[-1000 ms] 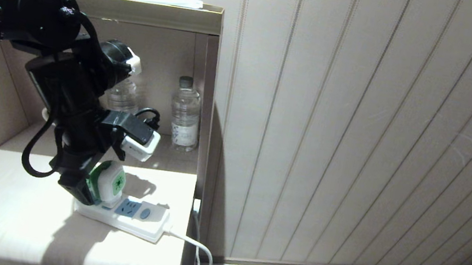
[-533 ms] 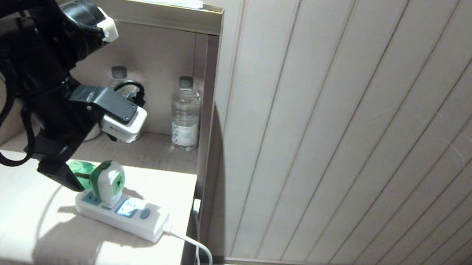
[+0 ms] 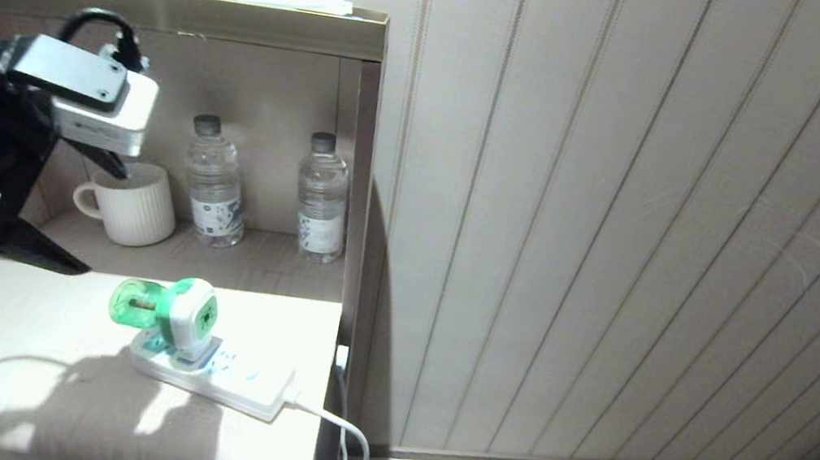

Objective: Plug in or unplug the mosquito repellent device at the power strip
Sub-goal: Hold the socket with your right hand and unplug it with your left hand

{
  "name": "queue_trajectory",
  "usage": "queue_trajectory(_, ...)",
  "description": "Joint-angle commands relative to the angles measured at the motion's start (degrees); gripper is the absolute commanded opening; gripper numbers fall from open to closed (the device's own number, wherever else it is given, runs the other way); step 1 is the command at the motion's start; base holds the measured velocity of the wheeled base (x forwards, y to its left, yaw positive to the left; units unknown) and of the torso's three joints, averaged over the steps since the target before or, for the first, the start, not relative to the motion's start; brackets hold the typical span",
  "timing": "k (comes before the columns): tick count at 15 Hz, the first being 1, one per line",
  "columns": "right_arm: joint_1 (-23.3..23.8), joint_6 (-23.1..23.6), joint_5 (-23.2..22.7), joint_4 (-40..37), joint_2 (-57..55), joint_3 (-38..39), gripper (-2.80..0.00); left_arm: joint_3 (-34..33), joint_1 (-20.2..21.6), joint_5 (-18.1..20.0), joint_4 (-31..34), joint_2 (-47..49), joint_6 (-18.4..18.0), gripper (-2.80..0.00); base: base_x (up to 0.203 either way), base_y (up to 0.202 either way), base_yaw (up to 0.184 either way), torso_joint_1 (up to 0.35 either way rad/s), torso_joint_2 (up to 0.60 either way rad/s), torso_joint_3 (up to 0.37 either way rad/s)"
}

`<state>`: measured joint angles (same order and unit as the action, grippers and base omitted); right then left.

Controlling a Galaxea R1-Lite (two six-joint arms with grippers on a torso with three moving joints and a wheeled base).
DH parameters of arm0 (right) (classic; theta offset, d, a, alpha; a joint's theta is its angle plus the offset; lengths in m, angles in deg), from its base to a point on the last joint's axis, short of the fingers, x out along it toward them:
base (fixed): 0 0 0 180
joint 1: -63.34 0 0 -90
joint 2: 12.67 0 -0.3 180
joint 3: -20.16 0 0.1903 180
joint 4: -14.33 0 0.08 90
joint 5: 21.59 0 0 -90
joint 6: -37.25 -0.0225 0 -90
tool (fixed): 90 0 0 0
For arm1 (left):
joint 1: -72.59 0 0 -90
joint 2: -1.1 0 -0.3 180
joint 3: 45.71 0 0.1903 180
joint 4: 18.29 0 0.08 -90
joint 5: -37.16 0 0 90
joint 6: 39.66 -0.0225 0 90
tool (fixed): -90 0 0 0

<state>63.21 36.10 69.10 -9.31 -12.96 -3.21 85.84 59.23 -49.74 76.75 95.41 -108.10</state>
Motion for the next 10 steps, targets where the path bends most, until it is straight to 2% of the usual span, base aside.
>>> queue_trajectory(1,0.0,-0.1,0.0,-0.1,0.0,0.0,-2.80,-0.3,2.7,-0.2,0.7,-4.7,2.2,-2.80,0.000,0.000,0.000,0.000,0.00,0.000)
queue_trajectory(2,0.0,0.0,0.0,0.0,0.0,0.0,-2.80,-0.5,4.5,-0.2,1.2,-5.6,4.8,-2.80,0.000,0.000,0.000,0.000,0.00,0.000)
queue_trajectory(3,0.0,-0.1,0.0,0.0,0.0,0.0,-2.80,-0.6,5.8,-0.1,1.8,-6.6,9.7,-2.80,0.000,0.000,0.000,0.000,0.00,0.000)
queue_trajectory(5,0.0,0.0,0.0,0.0,0.0,0.0,-2.80,-1.0,7.0,0.1,2.6,-8.9,21.3,-2.80,0.000,0.000,0.000,0.000,0.00,0.000)
queue_trajectory(6,0.0,0.0,0.0,0.0,0.0,0.0,-2.80,-2.3,7.3,0.1,2.6,-11.1,28.5,-2.80,0.000,0.000,0.000,0.000,0.00,0.000)
queue_trajectory(8,0.0,0.0,0.0,-0.1,0.0,0.0,-2.80,-9.0,7.9,-0.1,1.6,-16.4,38.4,-2.80,0.000,0.000,0.000,0.000,0.00,0.000)
queue_trajectory(10,0.0,0.0,0.0,0.0,0.0,0.0,-2.80,-19.3,9.0,-0.4,-3.4,-22.3,44.6,-2.80,0.000,0.000,0.000,0.000,0.00,0.000)
